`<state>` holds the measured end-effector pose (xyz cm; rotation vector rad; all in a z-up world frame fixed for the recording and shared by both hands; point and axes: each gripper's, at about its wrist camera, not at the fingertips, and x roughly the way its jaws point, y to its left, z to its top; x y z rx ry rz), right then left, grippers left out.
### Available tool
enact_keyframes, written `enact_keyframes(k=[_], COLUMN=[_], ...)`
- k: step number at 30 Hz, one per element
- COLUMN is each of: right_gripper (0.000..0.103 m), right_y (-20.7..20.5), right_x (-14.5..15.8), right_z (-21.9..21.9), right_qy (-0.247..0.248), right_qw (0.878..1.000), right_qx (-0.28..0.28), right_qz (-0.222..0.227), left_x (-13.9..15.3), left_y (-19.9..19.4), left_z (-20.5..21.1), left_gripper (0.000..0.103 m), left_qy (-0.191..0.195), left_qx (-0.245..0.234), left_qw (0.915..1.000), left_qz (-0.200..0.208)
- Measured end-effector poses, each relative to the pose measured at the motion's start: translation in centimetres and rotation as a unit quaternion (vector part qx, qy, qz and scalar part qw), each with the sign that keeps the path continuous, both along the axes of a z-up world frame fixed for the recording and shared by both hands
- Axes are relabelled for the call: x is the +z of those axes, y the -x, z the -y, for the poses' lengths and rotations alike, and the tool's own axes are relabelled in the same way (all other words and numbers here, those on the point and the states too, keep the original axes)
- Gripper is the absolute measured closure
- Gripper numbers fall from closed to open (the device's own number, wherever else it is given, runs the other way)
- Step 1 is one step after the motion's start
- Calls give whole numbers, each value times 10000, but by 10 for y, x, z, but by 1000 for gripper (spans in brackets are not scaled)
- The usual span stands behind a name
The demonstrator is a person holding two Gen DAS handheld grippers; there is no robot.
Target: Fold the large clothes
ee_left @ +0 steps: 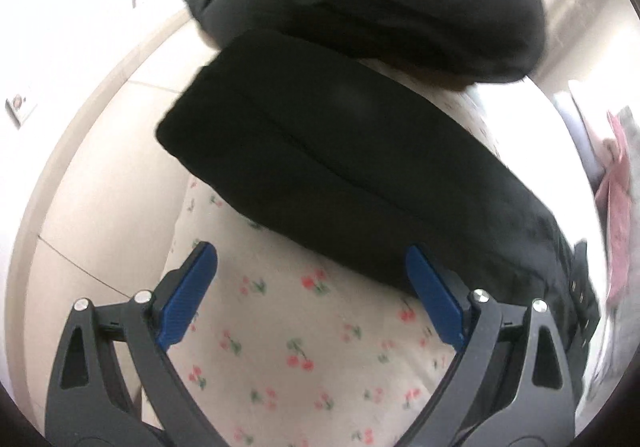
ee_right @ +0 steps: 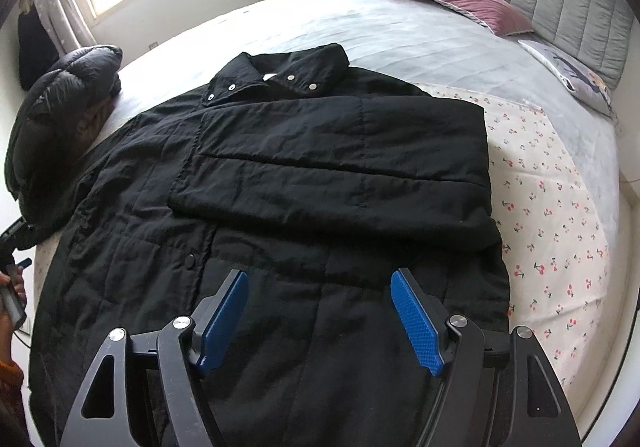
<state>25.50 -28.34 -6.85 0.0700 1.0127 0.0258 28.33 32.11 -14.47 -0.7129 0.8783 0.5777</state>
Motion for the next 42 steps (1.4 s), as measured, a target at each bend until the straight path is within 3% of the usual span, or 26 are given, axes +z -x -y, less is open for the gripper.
enact_keyframes(k=[2, 4, 5, 6, 8, 12, 14, 16, 23, 27, 30, 34, 37, 42], right_gripper=[28, 28, 28, 28, 28, 28, 28, 28, 28, 28, 28, 28, 28, 28], right_y=[0, -1, 0, 0, 1, 1, 0, 0, 0, -2, -4, -5, -5, -7], right_x=[-3, -8, -9, -10, -11, -11, -11, -10, -4, -2, -1, 5, 10, 11], right_z=[0, -1, -2, -2, -2, 1, 2, 2, -1, 0, 5, 11, 19, 37], right_qy=[-25, -45, -43, -42, -59, -118, -164, -213, -282, -309, -403, -508, -577, -821], right_qw=[10000, 9999, 9999, 9999, 9999, 9999, 9998, 9997, 9995, 9994, 9991, 9985, 9981, 9963], right_qx=[-4, 8, 15, 28, 49, 7, 0, 21, 120, 138, 92, 90, 42, -129], right_qz=[-43, -115, -134, -136, -102, -92, -88, -66, 19, 71, 79, 170, 223, 239], left_x=[-4, -5, -6, -6, 3, 50, 71, 100, 177, 200, 202, 185, 154, 94], left_y=[6, 8, 8, 8, 10, 2, -4, -12, -40, -60, -80, -94, -105, -104], left_z=[-16, -26, -31, -35, -34, -5, 17, 47, 134, 190, 234, 300, 356, 417], left_gripper=[10, 34, 67, 83, 94, 96, 96, 96, 97, 97, 97, 96, 96, 89], left_qy=[83, 109, 196, 282, 293, -547, -902, -1151, -1270, -1139, -955, -724, -509, -210], left_qx=[231, 399, 407, 392, 396, -301, -714, -1155, -2302, -2913, -3387, -4082, -4631, -5197], left_qw=[9995, 9983, 9975, 9969, 9950, 9899, 9833, 9716, 9295, 9047, 8882, 8649, 8485, 8321], left_qz=[215, 407, 543, 621, 871, 1274, 1407, 1713, 2588, 2892, 2954, 2829, 2509, 1927])
